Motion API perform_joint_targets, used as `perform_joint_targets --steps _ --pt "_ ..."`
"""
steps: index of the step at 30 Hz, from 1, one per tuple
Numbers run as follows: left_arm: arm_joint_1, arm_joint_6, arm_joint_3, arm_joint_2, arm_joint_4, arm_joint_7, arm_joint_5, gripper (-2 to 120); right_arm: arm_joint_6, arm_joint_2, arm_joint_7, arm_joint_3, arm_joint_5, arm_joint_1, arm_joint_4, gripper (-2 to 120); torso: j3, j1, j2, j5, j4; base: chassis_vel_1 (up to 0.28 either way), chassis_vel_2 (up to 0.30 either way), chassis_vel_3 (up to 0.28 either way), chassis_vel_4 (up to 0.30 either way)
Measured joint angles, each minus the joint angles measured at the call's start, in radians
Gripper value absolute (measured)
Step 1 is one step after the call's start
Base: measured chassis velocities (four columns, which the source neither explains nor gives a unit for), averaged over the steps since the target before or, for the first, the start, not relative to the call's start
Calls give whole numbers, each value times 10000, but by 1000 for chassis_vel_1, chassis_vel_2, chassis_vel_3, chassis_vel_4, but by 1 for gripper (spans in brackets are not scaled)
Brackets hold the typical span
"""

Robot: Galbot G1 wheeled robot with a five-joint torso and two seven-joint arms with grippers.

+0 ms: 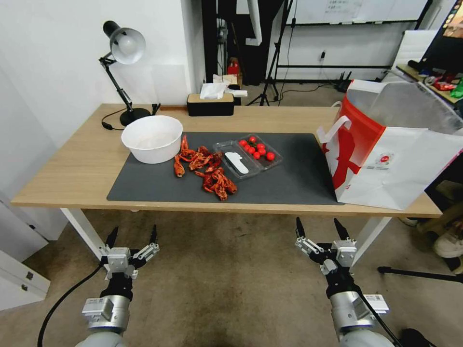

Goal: Pick up the trash from the table and place it into the takeout bag.

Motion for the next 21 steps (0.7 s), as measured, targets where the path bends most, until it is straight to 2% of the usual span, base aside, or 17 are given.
perform_joint_targets --steps 21 --pt "-1 -1 0 -1 -9 0 0 100 9 -2 2 1 1 0 6 100 0 0 0 0 0 0 0 0 0"
